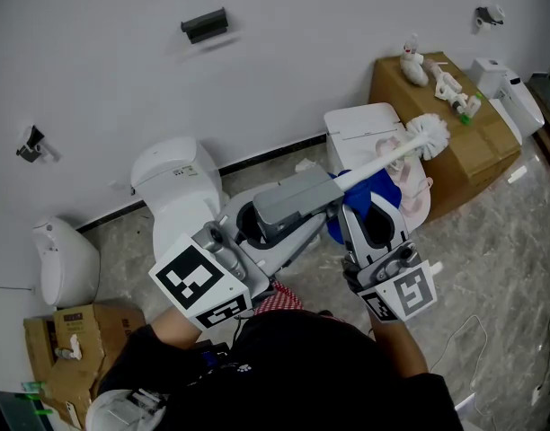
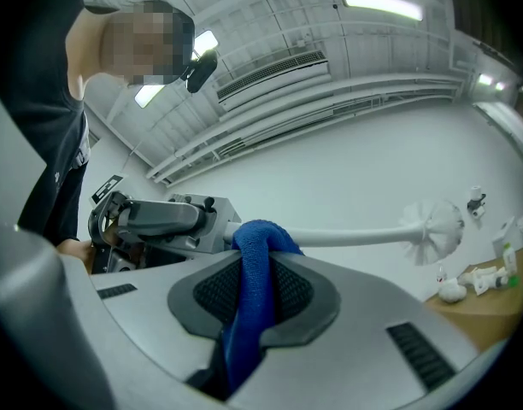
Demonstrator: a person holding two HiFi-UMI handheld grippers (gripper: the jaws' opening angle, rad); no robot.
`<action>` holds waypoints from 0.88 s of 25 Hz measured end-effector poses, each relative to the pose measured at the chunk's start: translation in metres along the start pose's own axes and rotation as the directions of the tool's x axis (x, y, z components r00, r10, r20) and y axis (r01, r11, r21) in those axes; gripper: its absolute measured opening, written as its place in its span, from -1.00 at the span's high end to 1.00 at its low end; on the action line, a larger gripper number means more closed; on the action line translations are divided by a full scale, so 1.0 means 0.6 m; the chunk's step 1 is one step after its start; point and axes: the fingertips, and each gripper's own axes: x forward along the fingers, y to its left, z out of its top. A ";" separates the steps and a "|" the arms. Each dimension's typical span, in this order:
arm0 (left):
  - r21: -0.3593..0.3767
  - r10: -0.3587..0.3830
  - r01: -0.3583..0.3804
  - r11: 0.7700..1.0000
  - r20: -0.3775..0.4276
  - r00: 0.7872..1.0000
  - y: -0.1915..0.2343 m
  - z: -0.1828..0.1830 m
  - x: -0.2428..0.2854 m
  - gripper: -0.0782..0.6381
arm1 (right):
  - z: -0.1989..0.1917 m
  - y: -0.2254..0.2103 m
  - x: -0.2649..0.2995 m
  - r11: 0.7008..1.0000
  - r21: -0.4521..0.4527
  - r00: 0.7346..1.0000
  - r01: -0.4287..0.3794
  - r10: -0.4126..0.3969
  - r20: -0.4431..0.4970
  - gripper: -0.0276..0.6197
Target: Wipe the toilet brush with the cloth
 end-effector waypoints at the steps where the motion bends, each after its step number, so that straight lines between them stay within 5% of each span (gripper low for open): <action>1: -0.001 -0.001 0.001 1.000 0.000 1.000 0.000 0.000 0.000 0.31 | 0.000 -0.002 -0.001 1.000 0.003 1.000 0.004 -0.004 0.001 0.72; 22: 0.003 -0.023 0.024 1.000 -0.008 1.000 -0.001 0.001 -0.005 0.31 | -0.002 -0.029 -0.003 0.997 0.022 0.998 0.069 -0.069 0.009 0.72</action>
